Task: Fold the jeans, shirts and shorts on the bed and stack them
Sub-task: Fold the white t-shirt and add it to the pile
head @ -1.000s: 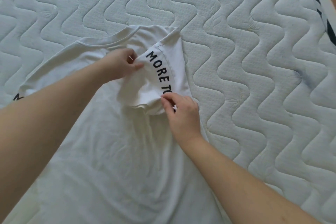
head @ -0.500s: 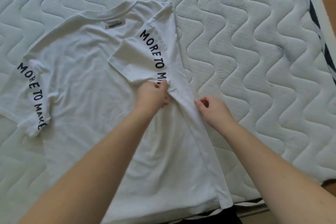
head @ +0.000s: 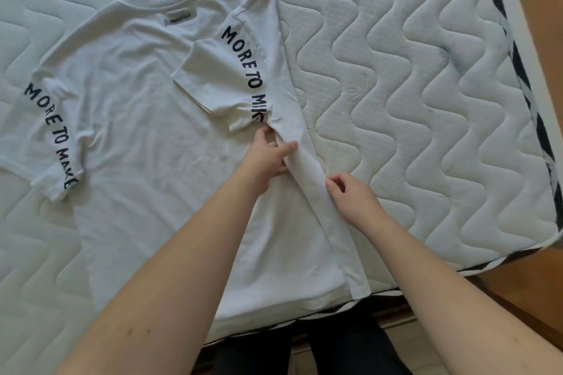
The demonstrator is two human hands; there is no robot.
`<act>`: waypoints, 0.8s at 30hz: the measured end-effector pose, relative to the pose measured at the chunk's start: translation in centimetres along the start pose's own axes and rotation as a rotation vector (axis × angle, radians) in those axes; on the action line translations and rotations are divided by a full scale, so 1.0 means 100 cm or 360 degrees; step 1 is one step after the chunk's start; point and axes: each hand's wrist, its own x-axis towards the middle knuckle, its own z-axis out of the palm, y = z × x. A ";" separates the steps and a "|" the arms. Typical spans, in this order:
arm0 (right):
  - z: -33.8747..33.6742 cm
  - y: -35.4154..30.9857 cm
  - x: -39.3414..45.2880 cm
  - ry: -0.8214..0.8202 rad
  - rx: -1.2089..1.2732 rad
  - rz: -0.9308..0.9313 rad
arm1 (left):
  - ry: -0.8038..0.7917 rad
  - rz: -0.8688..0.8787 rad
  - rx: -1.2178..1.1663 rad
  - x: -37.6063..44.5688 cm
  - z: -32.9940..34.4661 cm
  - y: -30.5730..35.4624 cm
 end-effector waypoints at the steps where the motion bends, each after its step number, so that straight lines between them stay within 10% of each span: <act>1: 0.000 0.001 -0.003 -0.0006 0.0026 0.0001 | 0.0033 -0.0003 0.0083 0.000 0.001 -0.002; 7: 0.001 0.005 -0.012 -0.0138 -0.0011 0.0099 | 0.0277 -0.0173 -0.0056 0.001 0.009 -0.014; 24: -0.008 0.019 -0.019 -0.0363 0.0069 0.0048 | -0.0314 -0.0361 -0.0020 -0.032 0.013 -0.073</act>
